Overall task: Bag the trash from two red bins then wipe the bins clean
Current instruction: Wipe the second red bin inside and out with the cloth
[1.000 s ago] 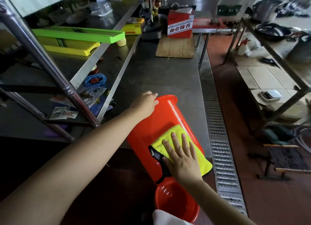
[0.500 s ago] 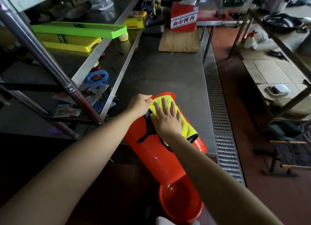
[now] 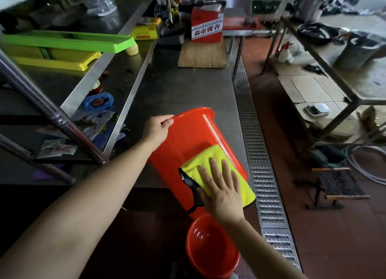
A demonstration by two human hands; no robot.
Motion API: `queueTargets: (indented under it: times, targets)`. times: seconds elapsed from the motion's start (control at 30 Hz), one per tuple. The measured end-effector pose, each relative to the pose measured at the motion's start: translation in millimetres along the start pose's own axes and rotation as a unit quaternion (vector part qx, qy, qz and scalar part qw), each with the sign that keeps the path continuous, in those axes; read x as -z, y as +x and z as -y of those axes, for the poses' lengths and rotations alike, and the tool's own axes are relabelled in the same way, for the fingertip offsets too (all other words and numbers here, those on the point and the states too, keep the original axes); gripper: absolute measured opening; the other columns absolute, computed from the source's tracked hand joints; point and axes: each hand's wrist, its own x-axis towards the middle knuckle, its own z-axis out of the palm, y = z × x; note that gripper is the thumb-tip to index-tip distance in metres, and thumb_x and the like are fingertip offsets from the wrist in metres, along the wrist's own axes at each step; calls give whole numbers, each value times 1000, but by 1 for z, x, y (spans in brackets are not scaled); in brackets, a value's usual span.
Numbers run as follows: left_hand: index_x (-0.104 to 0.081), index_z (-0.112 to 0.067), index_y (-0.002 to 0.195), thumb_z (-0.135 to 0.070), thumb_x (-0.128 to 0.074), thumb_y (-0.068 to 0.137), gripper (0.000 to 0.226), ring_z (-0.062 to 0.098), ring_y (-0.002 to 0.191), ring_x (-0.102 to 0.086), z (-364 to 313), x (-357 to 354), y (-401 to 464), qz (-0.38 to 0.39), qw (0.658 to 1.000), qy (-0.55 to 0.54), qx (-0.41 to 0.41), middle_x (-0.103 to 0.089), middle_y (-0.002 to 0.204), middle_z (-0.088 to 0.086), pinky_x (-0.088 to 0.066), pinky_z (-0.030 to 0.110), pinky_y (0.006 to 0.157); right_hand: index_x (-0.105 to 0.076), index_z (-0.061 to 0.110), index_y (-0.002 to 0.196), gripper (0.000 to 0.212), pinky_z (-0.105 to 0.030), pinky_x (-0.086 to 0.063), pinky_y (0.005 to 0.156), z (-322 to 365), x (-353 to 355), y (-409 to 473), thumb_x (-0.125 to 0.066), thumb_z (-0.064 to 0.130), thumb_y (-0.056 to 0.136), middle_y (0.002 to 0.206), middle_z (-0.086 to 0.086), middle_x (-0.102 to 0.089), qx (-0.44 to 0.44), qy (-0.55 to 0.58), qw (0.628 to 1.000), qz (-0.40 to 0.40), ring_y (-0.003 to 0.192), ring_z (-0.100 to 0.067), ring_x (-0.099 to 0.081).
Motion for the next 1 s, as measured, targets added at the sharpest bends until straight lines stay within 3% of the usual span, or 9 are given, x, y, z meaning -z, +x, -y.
queueTargets:
  times: [0.2,0.37,0.5,0.6,0.7,0.87,1.0]
  targets:
    - [-61,-24,131,-29,-60,96,35,5,106,-62,19,-8,6,43,991,-119,43,-66,124,-3,-48,24,91,-27,43,155,66,-66,-18,115,-28,12,19,-44,65,96,168,4,-12,-4,-57,998,13,155,-32,-7]
    - [-58,-26,133,-27,-63,95,39,17,118,-59,39,5,20,94,986,-108,83,-63,129,1,-48,42,102,-28,44,154,66,-70,-21,109,-29,7,39,-42,68,94,169,4,-8,35,-96,994,41,154,-35,-5]
    - [-66,-35,112,-26,-60,91,24,15,106,-64,20,24,32,157,984,-52,69,-69,107,-10,-51,34,88,-29,44,154,68,-69,-23,107,-25,2,43,-47,65,91,169,5,-5,44,-107,992,44,154,-37,-6]
    - [-59,-31,129,-40,-55,94,36,12,113,-58,-17,12,43,133,991,20,12,-62,123,-7,-45,27,90,-26,43,155,71,-69,-23,107,-23,2,39,-48,63,91,169,4,-4,54,-110,991,54,154,-38,-4]
    - [-54,-13,138,-33,-52,100,43,18,124,-53,-55,-14,52,119,991,51,-26,-57,137,4,-35,14,91,-26,42,155,72,-70,-25,106,-20,0,37,-50,60,90,169,4,-5,64,-110,990,57,153,-39,-5]
    - [-55,-7,137,-17,-47,103,36,22,127,-52,-62,-24,49,107,994,38,6,-56,138,10,-35,22,100,-42,38,147,61,-66,-31,102,-20,5,51,-43,62,91,168,6,-11,46,-87,994,49,150,-40,-18]
    - [-58,-15,136,-21,-52,101,35,16,125,-53,-33,-3,32,115,993,34,1,-59,136,2,-36,18,96,-38,42,148,63,-65,-35,100,-12,9,89,-47,64,90,168,7,-13,20,-64,996,58,148,-40,-22]
